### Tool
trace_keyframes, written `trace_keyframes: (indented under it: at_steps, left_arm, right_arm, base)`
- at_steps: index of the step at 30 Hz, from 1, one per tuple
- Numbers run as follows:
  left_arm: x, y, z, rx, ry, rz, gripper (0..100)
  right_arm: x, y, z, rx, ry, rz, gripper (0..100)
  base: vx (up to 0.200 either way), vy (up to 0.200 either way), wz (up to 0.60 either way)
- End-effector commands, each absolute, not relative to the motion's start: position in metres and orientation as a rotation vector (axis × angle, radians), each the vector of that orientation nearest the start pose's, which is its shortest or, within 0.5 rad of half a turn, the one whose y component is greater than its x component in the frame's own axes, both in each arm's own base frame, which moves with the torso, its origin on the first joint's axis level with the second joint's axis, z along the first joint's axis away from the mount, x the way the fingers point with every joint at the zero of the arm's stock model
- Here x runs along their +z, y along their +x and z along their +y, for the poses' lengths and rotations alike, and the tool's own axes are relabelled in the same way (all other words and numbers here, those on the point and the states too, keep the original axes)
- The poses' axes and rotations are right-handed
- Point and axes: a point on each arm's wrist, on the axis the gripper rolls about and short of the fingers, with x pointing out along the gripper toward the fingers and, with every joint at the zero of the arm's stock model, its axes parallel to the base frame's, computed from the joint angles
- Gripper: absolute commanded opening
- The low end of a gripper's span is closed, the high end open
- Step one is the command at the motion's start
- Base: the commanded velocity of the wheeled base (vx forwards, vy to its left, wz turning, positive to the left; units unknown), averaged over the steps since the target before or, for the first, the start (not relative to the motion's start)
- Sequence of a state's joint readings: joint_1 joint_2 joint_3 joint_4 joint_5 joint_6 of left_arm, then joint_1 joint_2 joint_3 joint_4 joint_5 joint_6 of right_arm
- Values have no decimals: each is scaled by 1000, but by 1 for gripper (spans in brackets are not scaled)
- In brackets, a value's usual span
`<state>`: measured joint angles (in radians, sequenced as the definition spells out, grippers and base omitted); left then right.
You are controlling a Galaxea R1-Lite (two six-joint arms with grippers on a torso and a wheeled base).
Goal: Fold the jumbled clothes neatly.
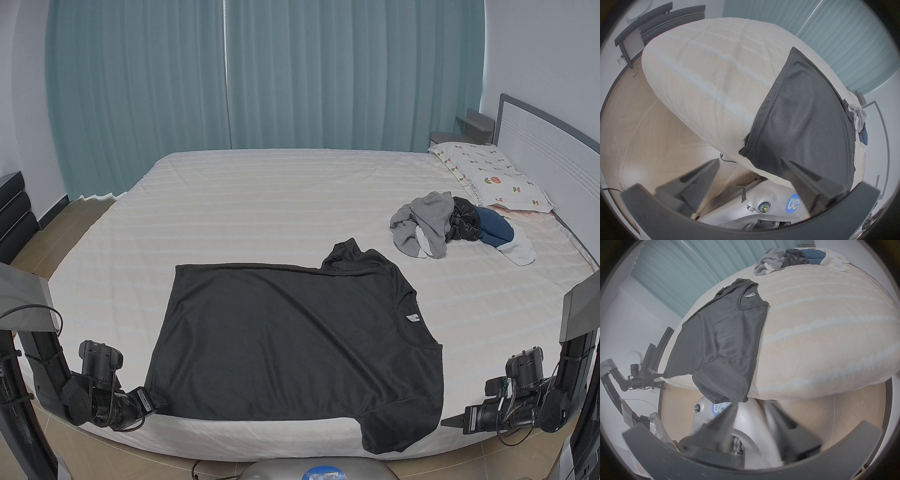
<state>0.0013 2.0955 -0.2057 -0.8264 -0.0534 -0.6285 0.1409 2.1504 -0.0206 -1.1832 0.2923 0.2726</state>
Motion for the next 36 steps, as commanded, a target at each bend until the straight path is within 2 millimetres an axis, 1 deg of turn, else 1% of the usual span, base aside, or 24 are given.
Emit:
trace_keyframes:
  at_steps: [1, 3, 9, 12, 14, 18, 25, 32, 36]
  left_arm:
    - [-12, 217, -1, 278, -596, 1011, 100]
    - [-11, 218, -1, 276, -597, 1004, 100]
    - [3, 220, -1, 252, -606, 933, 100]
    - [6, 221, -1, 251, -614, 918, 100]
    - [9, 225, 6, 270, -659, 892, 100]
    - [9, 226, 11, 271, -698, 886, 100]
    - [9, 227, 12, 263, -706, 892, 100]
    - [9, 228, 12, 257, -710, 886, 100]
    - [9, 231, 20, 219, -772, 893, 100]
  right_arm:
    - [-16, 196, 29, 251, 340, 950, 100]
    - [-14, 198, 28, 247, 348, 932, 100]
    - [-7, 205, 30, 239, 414, 845, 100]
    - [-6, 206, 30, 240, 419, 831, 100]
    - [-2, 209, 29, 237, 441, 797, 100]
    - [7, 217, 29, 225, 506, 726, 100]
    - [9, 225, 30, 216, 567, 699, 100]
    - [12, 232, 32, 214, 615, 677, 100]
    - [19, 234, 33, 212, 658, 652, 100]
  base:
    - [0, 0, 0]
    - [0, 0, 0]
    - [0, 0, 0]
    - [0, 0, 0]
    - [0, 100, 0]
    - [0, 200, 0]
    - [0, 200, 0]
    - [0, 0, 0]
    - [0, 0, 0]
